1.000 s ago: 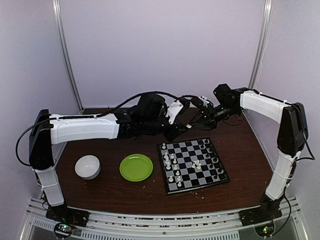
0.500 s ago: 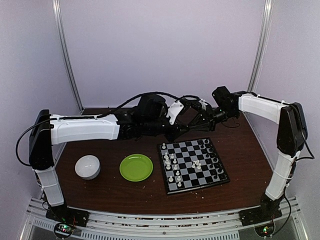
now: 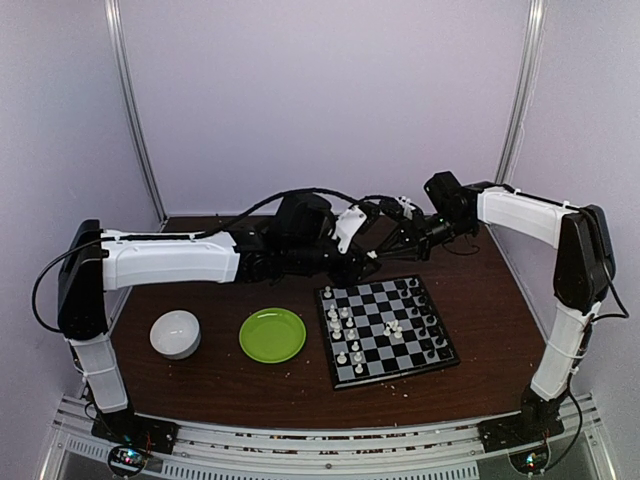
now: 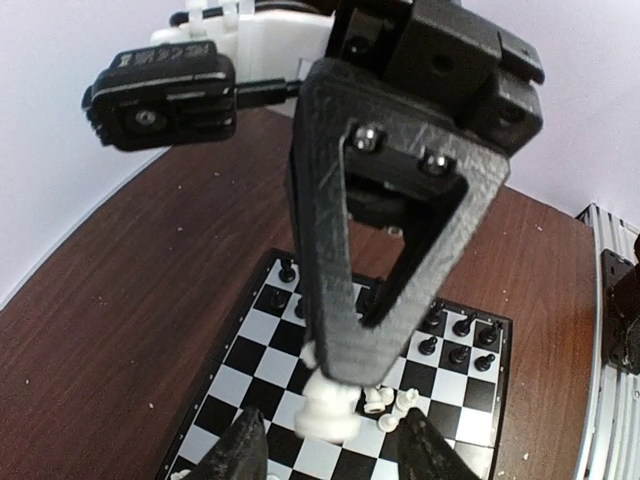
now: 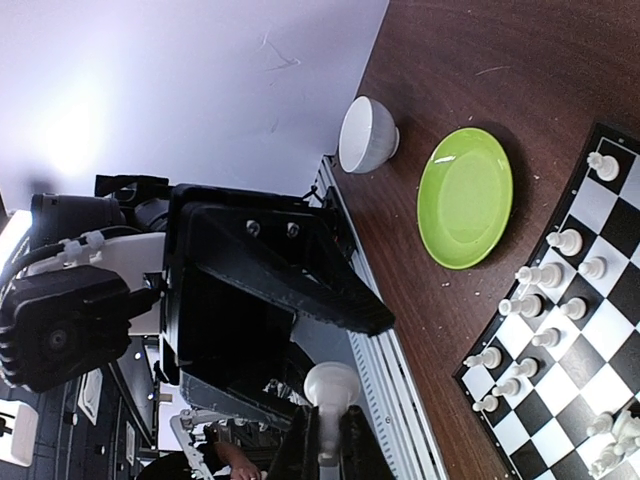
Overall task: Set up the chess pieces on the board
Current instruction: Pass from the left arm to the right, then move the bishop to f1.
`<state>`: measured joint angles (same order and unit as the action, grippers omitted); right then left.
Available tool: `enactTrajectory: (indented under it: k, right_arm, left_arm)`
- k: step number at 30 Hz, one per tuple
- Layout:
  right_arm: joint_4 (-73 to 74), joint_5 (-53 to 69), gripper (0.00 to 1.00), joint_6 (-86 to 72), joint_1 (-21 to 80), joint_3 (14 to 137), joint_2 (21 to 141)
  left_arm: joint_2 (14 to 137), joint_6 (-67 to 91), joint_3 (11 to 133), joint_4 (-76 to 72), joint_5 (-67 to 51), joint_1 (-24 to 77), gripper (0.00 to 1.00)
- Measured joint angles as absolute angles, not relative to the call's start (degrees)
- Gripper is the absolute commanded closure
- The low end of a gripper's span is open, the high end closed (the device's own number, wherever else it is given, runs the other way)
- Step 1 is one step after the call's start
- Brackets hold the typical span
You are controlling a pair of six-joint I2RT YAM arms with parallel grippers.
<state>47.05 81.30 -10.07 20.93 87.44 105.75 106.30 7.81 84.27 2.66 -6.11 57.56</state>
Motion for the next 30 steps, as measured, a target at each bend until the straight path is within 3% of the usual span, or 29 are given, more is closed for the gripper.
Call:
enactTrajectory:
  k: [7,17,22,30]
  right_arm:
    - [56.7,71.3,1.0,2.1,18.9,91.3,103.9]
    - [61.7,54.3,1.0,13.4,20.3,91.4,89.1]
    - [62.8,44.5,1.0,18.5,27.0,90.7,84.6]
    - [63.4,28.5,1.0,25.8,46.6,88.9,85.3]
  left_arm:
    - [99.9,7.8,78.6,4.9,-3.3,57.6,0.52]
    - [89.3,11.8,72.4,9.6,7.7,56.0,0.5]
    - [84.6,14.2,71.8,16.1,12.7,51.4,0.5]
    - [77.3,18.6,65.0,18.7,19.4,47.7,0.49]
